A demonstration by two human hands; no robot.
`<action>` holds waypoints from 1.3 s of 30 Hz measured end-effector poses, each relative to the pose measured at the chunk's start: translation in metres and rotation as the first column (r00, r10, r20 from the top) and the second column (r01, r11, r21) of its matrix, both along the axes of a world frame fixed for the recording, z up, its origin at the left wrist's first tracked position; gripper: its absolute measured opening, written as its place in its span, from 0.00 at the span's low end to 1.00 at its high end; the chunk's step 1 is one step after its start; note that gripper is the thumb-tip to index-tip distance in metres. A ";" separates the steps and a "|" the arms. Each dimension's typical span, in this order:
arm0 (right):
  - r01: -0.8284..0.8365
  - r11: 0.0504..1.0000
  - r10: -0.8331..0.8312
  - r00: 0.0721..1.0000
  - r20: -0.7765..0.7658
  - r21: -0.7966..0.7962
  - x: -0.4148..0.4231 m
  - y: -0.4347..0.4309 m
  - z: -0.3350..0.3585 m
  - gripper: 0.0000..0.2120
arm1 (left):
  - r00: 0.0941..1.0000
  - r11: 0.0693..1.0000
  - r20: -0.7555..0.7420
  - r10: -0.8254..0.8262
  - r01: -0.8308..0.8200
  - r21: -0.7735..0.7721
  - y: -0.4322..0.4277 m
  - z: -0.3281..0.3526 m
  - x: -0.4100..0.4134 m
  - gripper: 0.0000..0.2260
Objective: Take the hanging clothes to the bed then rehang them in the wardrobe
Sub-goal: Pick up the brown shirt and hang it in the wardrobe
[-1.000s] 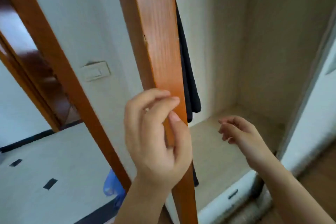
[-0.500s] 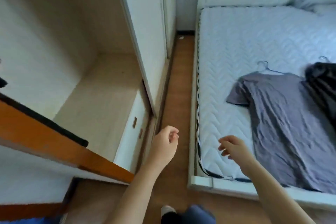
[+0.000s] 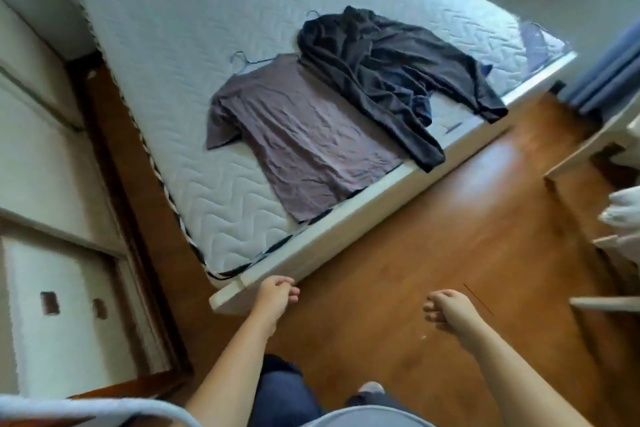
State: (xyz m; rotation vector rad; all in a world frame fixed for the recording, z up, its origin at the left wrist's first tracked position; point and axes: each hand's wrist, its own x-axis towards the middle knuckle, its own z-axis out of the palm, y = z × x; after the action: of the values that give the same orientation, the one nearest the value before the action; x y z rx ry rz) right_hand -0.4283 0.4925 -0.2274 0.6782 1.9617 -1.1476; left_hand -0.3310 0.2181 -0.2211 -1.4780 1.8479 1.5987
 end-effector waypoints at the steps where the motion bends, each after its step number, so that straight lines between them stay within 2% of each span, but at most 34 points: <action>1: 0.061 0.998 -0.062 0.998 0.002 0.018 0.002 0.032 0.000 0.06 | 1.000 1.000 0.011 -0.012 0.012 0.027 0.023 -0.004 -0.011 0.10; 4: 0.276 0.958 -0.277 0.961 0.002 0.078 0.009 0.116 -0.003 0.07 | 0.996 0.993 0.063 -0.057 0.050 0.111 0.082 -0.013 -0.048 0.09; 8: 0.531 0.835 -0.542 0.839 0.047 0.142 0.017 0.189 -0.009 0.06 | 0.975 0.969 0.112 -0.192 0.171 0.177 0.138 -0.019 -0.102 0.07; 12: 0.715 0.692 -0.722 0.680 0.131 0.104 -0.002 0.226 -0.021 0.10 | 0.945 0.941 0.108 -0.309 0.288 0.176 0.178 -0.026 -0.173 0.07; 14: 0.758 0.647 -0.761 0.633 0.144 0.090 -0.035 0.235 -0.027 0.10 | 0.928 0.920 0.081 -0.365 0.346 0.182 0.195 -0.031 -0.215 0.07; 17: 0.732 0.679 -0.733 0.670 0.120 0.061 -0.111 0.239 -0.031 0.11 | 0.906 0.892 0.054 -0.421 0.402 0.206 0.217 -0.038 -0.286 0.07; 21: 0.610 0.788 -0.615 0.786 0.057 0.081 -0.229 0.240 -0.019 0.12 | 0.927 0.904 0.104 -0.361 0.320 0.282 0.236 -0.041 -0.398 0.07; 26: 0.425 0.902 -0.421 0.905 -0.056 0.075 -0.382 0.240 -0.004 0.10 | 0.935 0.902 -0.023 -0.354 0.347 0.258 0.256 -0.030 -0.543 0.10; 28: 0.379 0.924 -0.374 0.924 -0.073 0.052 -0.420 0.240 -0.003 0.07 | 0.931 0.901 -0.020 -0.364 0.357 0.245 0.260 -0.023 -0.580 0.11; 30: 0.398 0.917 -0.398 0.917 -0.031 -0.019 -0.461 0.244 -0.008 0.05 | 0.937 0.900 0.025 -0.349 0.328 0.287 0.261 -0.026 -0.614 0.12; 32: 0.426 0.904 -0.426 0.905 0.027 -0.042 -0.500 0.251 -0.015 0.07 | 0.959 0.917 0.064 -0.277 0.244 0.316 0.259 -0.034 -0.641 0.10; 35: 0.358 0.934 -0.358 0.933 0.038 0.011 -0.573 0.266 -0.032 0.10 | 0.990 0.950 0.089 -0.113 0.082 0.301 0.258 -0.046 -0.681 0.12; 39: 0.177 0.984 -0.178 0.984 0.022 0.025 -0.687 0.276 -0.035 0.04 | 0.987 0.964 0.085 0.134 -0.150 0.218 0.254 -0.047 -0.741 0.14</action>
State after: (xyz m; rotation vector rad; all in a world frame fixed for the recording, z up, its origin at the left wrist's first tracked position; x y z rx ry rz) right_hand -1.1150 0.7687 -0.2627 0.8902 1.9270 -1.2176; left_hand -1.0719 0.4719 -0.2683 -1.5710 1.4974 1.7324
